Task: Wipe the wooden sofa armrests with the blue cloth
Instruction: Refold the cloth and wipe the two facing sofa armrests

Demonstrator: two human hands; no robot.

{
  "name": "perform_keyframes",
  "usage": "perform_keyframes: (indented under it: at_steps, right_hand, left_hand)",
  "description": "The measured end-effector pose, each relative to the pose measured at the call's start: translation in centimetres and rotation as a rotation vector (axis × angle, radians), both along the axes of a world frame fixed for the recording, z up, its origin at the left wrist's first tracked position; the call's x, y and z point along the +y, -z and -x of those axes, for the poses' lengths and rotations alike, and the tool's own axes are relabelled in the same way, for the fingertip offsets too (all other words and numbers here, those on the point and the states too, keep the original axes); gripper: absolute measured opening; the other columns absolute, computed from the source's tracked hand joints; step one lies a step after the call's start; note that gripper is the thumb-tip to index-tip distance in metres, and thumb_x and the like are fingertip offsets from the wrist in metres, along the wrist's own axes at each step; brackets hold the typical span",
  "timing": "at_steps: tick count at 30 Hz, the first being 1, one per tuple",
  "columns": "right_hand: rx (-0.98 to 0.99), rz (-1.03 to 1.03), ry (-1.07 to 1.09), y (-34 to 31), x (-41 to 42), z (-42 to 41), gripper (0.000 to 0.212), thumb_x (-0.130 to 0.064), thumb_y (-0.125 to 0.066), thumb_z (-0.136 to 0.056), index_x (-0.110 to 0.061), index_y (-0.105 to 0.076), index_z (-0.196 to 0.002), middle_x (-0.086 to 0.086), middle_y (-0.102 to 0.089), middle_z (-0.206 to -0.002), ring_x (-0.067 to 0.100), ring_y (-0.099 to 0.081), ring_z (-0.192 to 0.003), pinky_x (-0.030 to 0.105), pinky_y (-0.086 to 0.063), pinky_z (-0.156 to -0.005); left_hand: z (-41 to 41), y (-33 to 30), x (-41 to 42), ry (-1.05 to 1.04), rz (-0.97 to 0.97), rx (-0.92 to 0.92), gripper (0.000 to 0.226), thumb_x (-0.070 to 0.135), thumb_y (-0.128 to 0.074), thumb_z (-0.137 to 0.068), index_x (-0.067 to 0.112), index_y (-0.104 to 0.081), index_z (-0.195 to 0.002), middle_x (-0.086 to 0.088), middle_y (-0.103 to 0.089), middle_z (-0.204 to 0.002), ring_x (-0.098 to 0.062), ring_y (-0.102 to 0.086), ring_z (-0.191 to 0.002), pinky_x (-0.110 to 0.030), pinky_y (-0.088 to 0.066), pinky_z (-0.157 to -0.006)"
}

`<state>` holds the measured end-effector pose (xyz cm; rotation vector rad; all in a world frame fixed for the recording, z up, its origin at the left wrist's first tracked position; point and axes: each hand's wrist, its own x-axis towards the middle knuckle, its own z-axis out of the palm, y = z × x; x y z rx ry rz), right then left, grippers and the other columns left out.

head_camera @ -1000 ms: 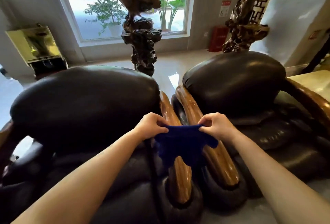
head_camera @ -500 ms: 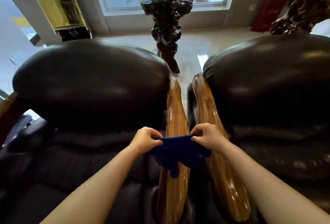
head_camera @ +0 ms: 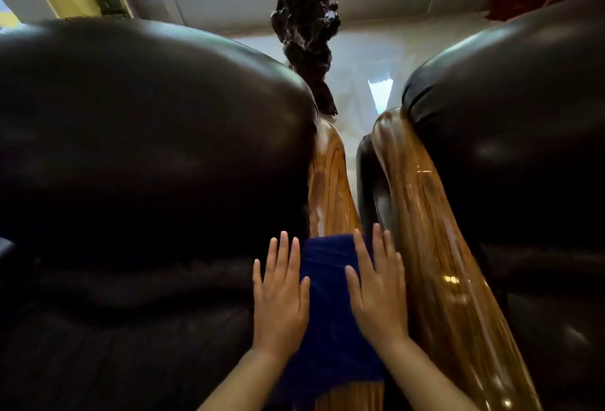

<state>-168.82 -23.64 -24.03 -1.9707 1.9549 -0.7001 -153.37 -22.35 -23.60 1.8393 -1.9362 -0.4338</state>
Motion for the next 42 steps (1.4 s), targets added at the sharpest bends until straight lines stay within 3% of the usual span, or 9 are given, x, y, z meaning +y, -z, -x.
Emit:
perform_keyframes:
  at_steps: [3,5,11,19,25,29,32,36,42]
  right_hand:
    - [0.012,-0.106,-0.036,3.5,0.6,-1.2,0.058,-0.055,-0.004,-0.09,-0.037,0.017,-0.141,-0.006,0.02,-0.154,0.009,0.021,-0.141,0.039,0.003,-0.118]
    - [0.023,-0.118,-0.023,4.7,-0.4,-1.5,0.057,-0.053,-0.003,-0.089,-0.039,0.02,-0.139,-0.01,0.023,-0.152,0.007,0.023,-0.14,0.038,0.001,-0.118]
    - [0.014,-0.115,-0.002,5.3,-1.7,-1.2,0.055,-0.046,-0.014,-0.093,-0.035,0.005,-0.143,-0.009,0.007,-0.155,0.004,0.014,-0.142,0.036,-0.008,-0.115]
    - [-0.047,-0.158,0.001,4.9,-5.0,-0.9,0.058,-0.052,-0.01,-0.089,-0.038,0.013,-0.141,-0.013,0.015,-0.154,0.004,0.015,-0.141,0.031,-0.011,-0.114]
    - [-0.08,-0.164,-0.026,4.6,-8.9,-0.9,0.056,-0.053,-0.008,-0.09,-0.041,0.016,-0.139,-0.017,0.02,-0.152,0.0,0.014,-0.141,0.029,-0.013,-0.114]
    - [-0.095,-0.176,-0.052,4.5,-11.5,-1.0,0.057,-0.054,-0.004,-0.088,-0.039,0.015,-0.14,-0.017,0.02,-0.152,-0.001,0.016,-0.14,0.026,-0.012,-0.113]
    - [-0.148,-0.184,-0.065,4.7,-13.3,-1.0,0.054,-0.046,-0.014,-0.094,-0.038,0.011,-0.141,-0.017,0.018,-0.153,-0.003,0.014,-0.139,0.019,-0.007,-0.11]
    - [-0.23,-0.202,-0.088,4.6,-16.0,-0.9,0.057,-0.053,-0.008,-0.088,-0.039,0.01,-0.139,-0.019,0.017,-0.152,-0.005,0.013,-0.139,0.005,-0.001,-0.101]
    - [-0.438,-0.244,-0.111,4.9,-19.3,-0.7,0.052,-0.029,-0.026,-0.098,-0.039,0.004,-0.14,-0.021,0.01,-0.152,-0.01,0.01,-0.138,0.016,0.0,-0.112]
  left_hand:
    - [1.3,4.2,0.4,0.066,-0.127,-0.048,0.056,0.044,-0.004,-0.091,0.038,0.029,-0.135,0.015,0.028,-0.15,0.0,0.027,-0.137,-0.034,0.014,-0.117]
    - [1.9,5.7,-1.0,0.06,-0.162,0.048,0.056,0.04,-0.011,-0.095,0.04,0.03,-0.132,0.021,0.035,-0.144,0.005,0.03,-0.134,-0.031,0.008,-0.118]
    - [3.1,6.8,-3.0,0.041,-0.152,0.259,0.058,0.032,-0.023,-0.097,0.044,0.018,-0.136,0.029,0.027,-0.146,0.006,0.018,-0.138,-0.021,0.001,-0.113]
    - [3.4,6.1,-6.7,0.056,-0.156,0.196,0.057,0.044,-0.01,-0.089,0.043,0.025,-0.133,0.028,0.03,-0.145,0.006,0.021,-0.137,-0.025,0.004,-0.114]
    - [3.7,5.9,-10.6,0.067,-0.152,0.193,0.057,0.034,-0.019,-0.094,0.033,0.018,-0.137,0.021,0.025,-0.148,0.005,0.023,-0.136,-0.027,0.003,-0.116]
    - [3.9,5.5,-13.2,0.051,-0.165,0.122,0.056,0.043,-0.002,-0.087,0.029,0.018,-0.137,0.015,0.025,-0.149,0.002,0.027,-0.136,-0.028,0.006,-0.116]
    - [4.0,5.3,-14.9,0.053,-0.155,0.036,0.056,0.042,-0.002,-0.089,0.027,0.02,-0.137,0.012,0.027,-0.149,-0.002,0.03,-0.135,-0.029,0.01,-0.115]
    - [4.2,5.1,-17.6,0.067,-0.119,-0.071,0.055,0.037,-0.009,-0.094,0.025,0.022,-0.138,0.009,0.029,-0.148,-0.006,0.032,-0.135,-0.03,0.017,-0.113]
    - [4.6,4.9,-20.9,0.147,-0.048,-0.191,0.057,0.035,-0.007,-0.092,0.017,0.012,-0.143,0.002,0.018,-0.152,-0.012,0.022,-0.14,-0.036,0.017,-0.112]
